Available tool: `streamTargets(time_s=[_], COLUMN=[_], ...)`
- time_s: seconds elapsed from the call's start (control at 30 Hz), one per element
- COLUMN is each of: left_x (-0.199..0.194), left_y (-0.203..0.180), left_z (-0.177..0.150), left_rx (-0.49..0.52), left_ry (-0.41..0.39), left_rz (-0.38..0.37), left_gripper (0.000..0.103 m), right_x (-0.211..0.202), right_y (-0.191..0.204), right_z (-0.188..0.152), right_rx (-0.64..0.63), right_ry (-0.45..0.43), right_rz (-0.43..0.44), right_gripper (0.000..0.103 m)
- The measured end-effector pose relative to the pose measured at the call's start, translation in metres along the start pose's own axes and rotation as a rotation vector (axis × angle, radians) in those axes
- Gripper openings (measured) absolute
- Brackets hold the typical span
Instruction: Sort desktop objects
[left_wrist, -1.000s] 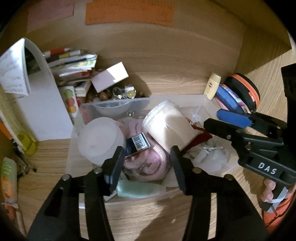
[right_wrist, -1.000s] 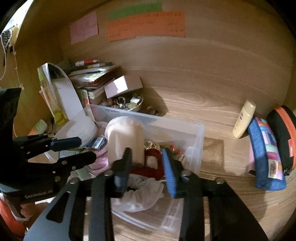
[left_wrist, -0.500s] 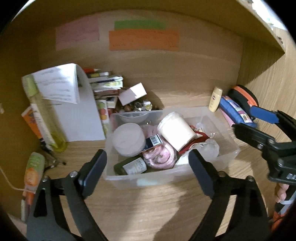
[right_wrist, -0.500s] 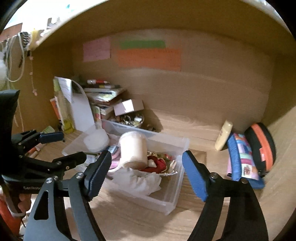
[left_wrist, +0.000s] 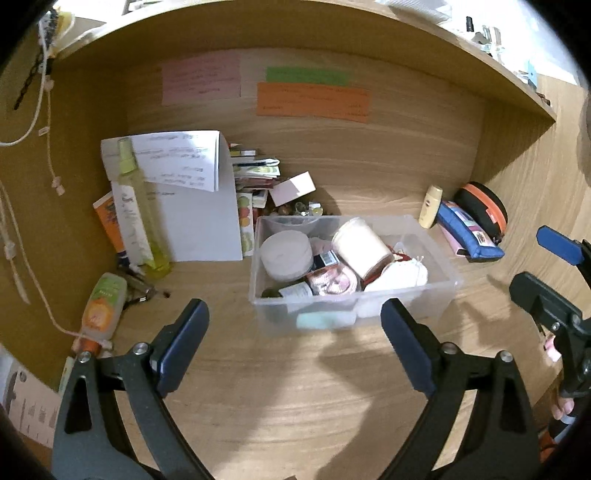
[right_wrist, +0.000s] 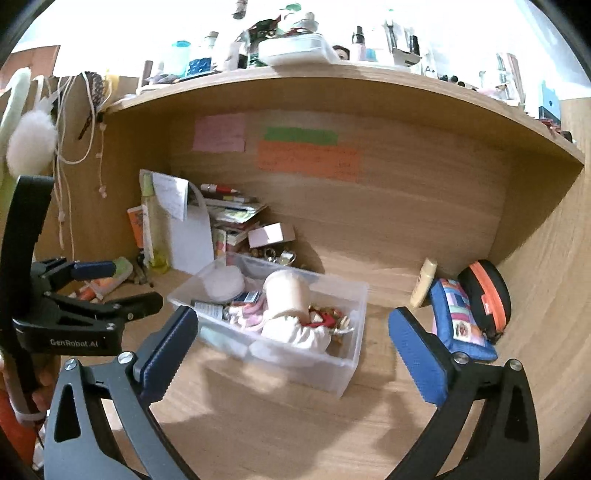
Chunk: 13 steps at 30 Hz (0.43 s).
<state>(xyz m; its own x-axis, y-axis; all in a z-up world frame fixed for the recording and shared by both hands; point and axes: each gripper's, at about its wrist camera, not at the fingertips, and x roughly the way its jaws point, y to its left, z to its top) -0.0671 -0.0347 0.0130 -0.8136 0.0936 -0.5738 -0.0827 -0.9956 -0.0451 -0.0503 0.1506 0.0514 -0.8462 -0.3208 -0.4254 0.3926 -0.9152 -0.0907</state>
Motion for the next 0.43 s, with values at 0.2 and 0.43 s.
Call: streamTargets(time_s=[0.2, 0.43], left_x=[-0.012, -0.013], left_y=[-0.003, -0.007], left_z=[-0.011, -0.015], left_rx=[-0.001, 0.003], left_ry=[-0.013, -0.014], left_rz=[-0.009, -0.015], left_gripper=[0.098, 0.098], right_x=[-0.005, -0.004], right_y=[0.003, -0.003], right_z=[-0.010, -0.015], right_rx=[0.036, 0.070], right_ry=[0.010, 0.031], right_rz=[0.008, 0.003], right_gripper=[0.103, 0.103])
